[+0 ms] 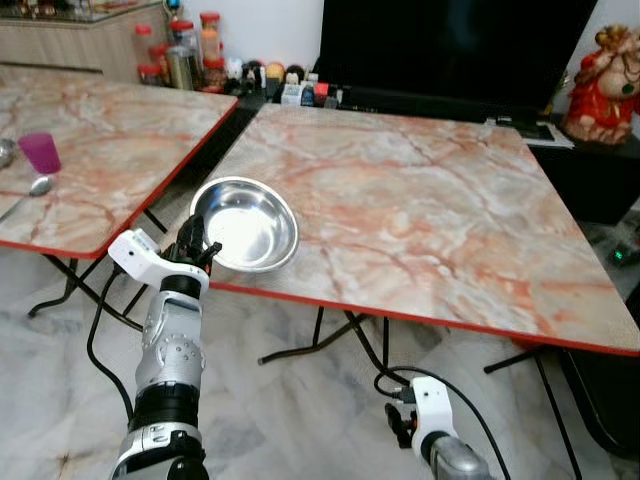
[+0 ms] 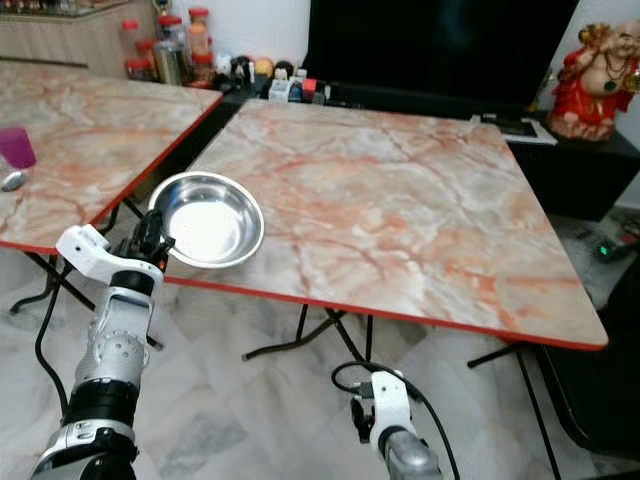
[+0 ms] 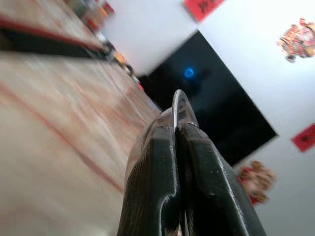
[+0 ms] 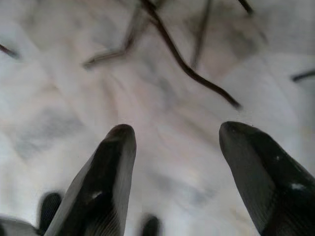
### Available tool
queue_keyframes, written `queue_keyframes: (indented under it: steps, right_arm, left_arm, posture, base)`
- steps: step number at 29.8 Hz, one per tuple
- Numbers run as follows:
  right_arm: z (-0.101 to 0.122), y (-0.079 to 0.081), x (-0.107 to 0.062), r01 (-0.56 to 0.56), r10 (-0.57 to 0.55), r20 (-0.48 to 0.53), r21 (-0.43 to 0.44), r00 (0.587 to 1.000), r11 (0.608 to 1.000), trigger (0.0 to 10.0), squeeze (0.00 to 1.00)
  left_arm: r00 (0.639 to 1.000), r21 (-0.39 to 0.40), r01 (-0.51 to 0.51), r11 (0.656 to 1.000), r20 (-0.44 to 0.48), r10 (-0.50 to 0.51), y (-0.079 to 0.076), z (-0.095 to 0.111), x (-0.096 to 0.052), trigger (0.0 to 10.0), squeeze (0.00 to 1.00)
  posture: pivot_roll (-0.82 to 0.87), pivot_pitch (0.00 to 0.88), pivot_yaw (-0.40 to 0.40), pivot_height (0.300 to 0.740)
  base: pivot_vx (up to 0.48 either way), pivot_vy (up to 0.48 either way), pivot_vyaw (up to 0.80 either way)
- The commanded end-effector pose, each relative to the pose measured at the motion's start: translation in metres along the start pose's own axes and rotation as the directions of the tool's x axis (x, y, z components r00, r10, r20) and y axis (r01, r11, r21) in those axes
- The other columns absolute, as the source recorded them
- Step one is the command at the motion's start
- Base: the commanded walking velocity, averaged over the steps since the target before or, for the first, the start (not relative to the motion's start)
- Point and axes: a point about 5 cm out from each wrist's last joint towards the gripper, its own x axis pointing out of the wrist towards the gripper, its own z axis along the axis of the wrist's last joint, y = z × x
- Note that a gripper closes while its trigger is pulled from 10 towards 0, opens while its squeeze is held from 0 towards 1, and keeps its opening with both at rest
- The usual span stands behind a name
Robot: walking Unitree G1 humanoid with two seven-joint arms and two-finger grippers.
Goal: Setting the table
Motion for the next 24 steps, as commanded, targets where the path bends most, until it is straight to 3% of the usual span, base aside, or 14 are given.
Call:
queue_keyframes:
  steps: [1, 4, 24]
  right_arm:
    - [0.0112, 0.002, 0.0028, -0.002, 0.002, 0.033, 0.006, 0.999, 1.0, 10.0, 0.0]
    - [0.0103, 0.0015, 0.0025, -0.001, 0.001, 0.03, 0.005, 1.0, 1.0, 10.0, 0.0]
    - [0.012, 0.0029, 0.0031, -0.007, 0.007, 0.035, 0.0, 0.999, 1.0, 10.0, 0.0]
  left_arm:
    - [0.999, 0.017, 0.009, 1.0, 0.033, -0.01, 0.0011, 0.012, 0.0037, 10.0, 0.0]
    - [0.999, 0.017, 0.007, 1.0, 0.033, -0.008, 0.002, 0.0118, 0.003, 10.0, 0.0]
    - [0.999, 0.002, -0.003, 1.0, 0.038, 0.002, 0.0061, 0.0156, 0.0022, 10.0, 0.0]
  posture:
    - [0.08, 0.0, -0.052, 0.74]
    - [0.08, 0.0, -0.053, 0.74]
    - [0.08, 0.0, -0.063, 0.74]
  base:
    - [0.244, -0.394, 0.0]
    - [0.241, -0.279, 0.0]
    - [0.0, 0.0, 0.0]
